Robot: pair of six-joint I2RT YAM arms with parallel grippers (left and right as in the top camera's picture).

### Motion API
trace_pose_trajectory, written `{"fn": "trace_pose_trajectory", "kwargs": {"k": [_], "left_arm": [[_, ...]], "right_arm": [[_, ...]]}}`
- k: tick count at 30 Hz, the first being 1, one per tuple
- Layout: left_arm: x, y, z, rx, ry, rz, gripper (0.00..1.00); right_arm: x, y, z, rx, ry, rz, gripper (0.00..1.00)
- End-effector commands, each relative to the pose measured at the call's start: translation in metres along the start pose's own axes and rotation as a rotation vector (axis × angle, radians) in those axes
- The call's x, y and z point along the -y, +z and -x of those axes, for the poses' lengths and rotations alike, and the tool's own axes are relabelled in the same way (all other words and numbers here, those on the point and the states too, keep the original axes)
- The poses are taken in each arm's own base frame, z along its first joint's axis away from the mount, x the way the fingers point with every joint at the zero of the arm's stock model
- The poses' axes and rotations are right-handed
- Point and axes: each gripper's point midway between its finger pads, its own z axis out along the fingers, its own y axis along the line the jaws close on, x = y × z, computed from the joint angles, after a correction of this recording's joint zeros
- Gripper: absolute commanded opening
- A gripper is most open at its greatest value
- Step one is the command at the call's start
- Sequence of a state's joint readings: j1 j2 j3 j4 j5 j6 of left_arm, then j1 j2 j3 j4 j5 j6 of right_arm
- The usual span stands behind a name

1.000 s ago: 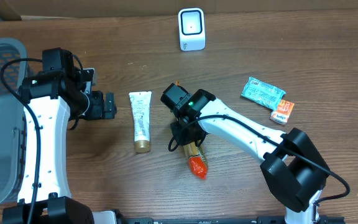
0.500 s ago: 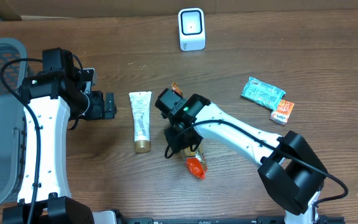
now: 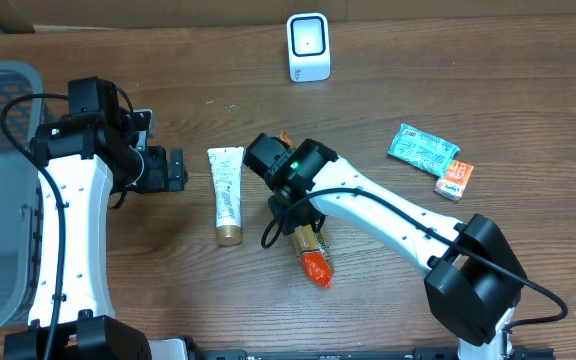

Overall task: Scan the item barcode
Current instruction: 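Lift the spaghetti bag and pull it right with the right gripper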

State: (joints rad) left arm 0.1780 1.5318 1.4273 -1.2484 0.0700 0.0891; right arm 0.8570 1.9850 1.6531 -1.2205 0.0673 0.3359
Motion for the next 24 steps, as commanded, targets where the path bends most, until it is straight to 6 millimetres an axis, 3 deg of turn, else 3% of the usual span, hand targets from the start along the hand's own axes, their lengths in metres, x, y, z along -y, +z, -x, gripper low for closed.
{"fn": "trace_pose_trajectory", "kwargs": {"k": [1, 13, 21, 24], "left_arm": [[0.001, 0.001, 0.000, -0.003, 0.021, -0.001, 0.99], [0.001, 0.001, 0.000, -0.002, 0.021, -0.001, 0.99], [0.001, 0.001, 0.000, -0.002, 0.021, -0.001, 0.99], [0.001, 0.001, 0.000, -0.002, 0.021, -0.001, 0.99]], "right_arm": [[0.013, -0.014, 0.008, 0.033, 0.025, -0.011, 0.69], [-0.003, 0.039, -0.040, -0.141, 0.013, 0.138, 0.81], [-0.008, 0.050, -0.047, -0.155, 0.023, 0.171, 0.80], [-0.007, 0.055, -0.048, -0.157, 0.047, 0.168, 0.75]]}}
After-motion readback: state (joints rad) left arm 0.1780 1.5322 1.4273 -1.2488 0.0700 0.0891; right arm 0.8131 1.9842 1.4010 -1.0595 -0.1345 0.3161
